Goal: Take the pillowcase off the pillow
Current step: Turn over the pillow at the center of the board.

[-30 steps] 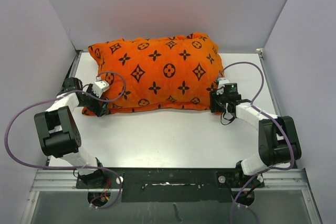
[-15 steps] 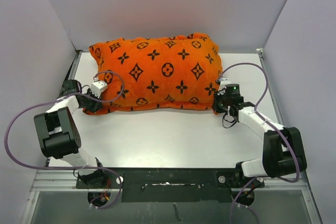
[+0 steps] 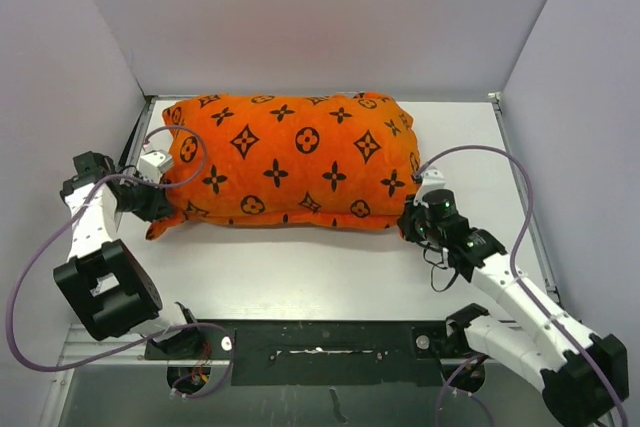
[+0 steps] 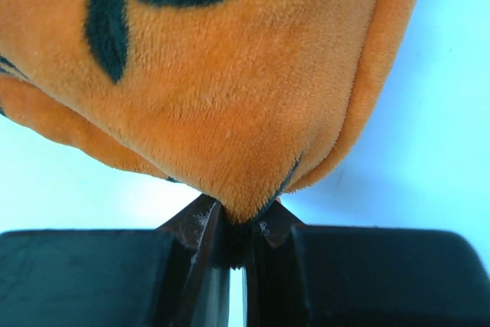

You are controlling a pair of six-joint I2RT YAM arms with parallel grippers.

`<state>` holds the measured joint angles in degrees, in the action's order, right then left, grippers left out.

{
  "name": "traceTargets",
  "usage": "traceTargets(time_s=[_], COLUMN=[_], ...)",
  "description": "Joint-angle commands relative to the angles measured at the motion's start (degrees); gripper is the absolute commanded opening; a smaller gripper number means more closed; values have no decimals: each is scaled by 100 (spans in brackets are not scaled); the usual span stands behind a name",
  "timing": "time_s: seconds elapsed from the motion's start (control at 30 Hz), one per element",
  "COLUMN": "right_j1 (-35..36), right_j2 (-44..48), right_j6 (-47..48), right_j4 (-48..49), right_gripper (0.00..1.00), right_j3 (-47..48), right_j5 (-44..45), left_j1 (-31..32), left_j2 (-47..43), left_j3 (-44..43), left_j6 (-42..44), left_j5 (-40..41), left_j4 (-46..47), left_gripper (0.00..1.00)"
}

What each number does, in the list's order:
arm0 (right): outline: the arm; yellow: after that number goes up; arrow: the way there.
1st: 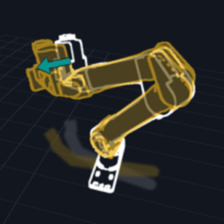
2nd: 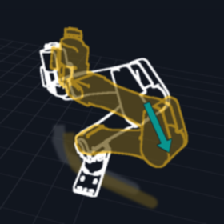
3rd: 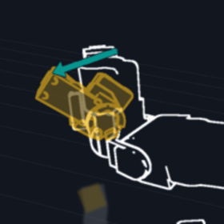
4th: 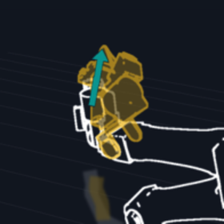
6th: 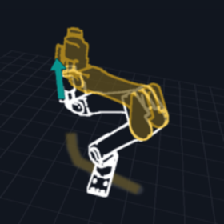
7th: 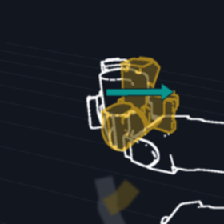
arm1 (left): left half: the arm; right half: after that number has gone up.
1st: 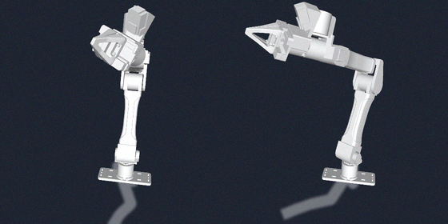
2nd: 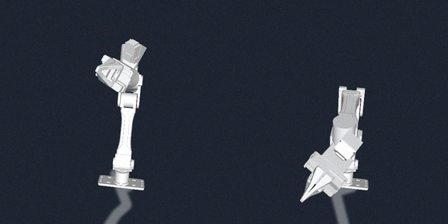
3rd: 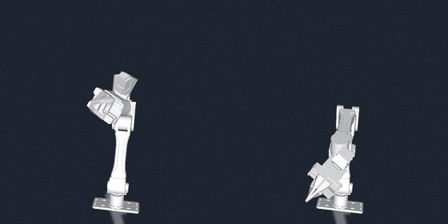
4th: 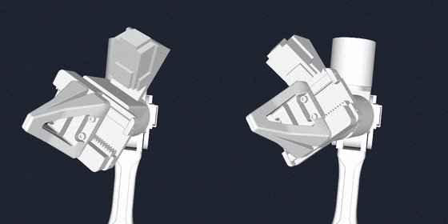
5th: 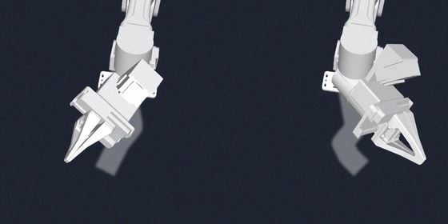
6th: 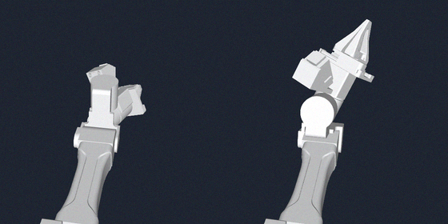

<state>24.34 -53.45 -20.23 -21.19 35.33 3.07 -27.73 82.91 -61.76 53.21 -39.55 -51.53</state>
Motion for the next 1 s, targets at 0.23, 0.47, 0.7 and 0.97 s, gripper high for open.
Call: traceTargets(time_s=[0.23,0.47,0.7,0.97], right_j1=[1642,1645,1636,1600], right_j2=[1736,1395,683,-626], right_j6=[-1146,-897,-856,-984], right_j4=[-2470,-2937,-3183,-3362], right_gripper=[0,0,0,0], right_j3=[1842,3559,5156,5726], right_j5=[2007,2000,1881,2379], left_j1=[-675,-679,-673,224], left_j2=[-1415,-1820,-1829,-987], left_j3=[-2469,-3573,-4505,-4406], left_j6=[165,-1155,-1639,-2475], left_j5=[-1586,-1737,-1688,-1113], left_j4=[-2543,-1715,-1450,-863], left_gripper=[0,0,0,0])
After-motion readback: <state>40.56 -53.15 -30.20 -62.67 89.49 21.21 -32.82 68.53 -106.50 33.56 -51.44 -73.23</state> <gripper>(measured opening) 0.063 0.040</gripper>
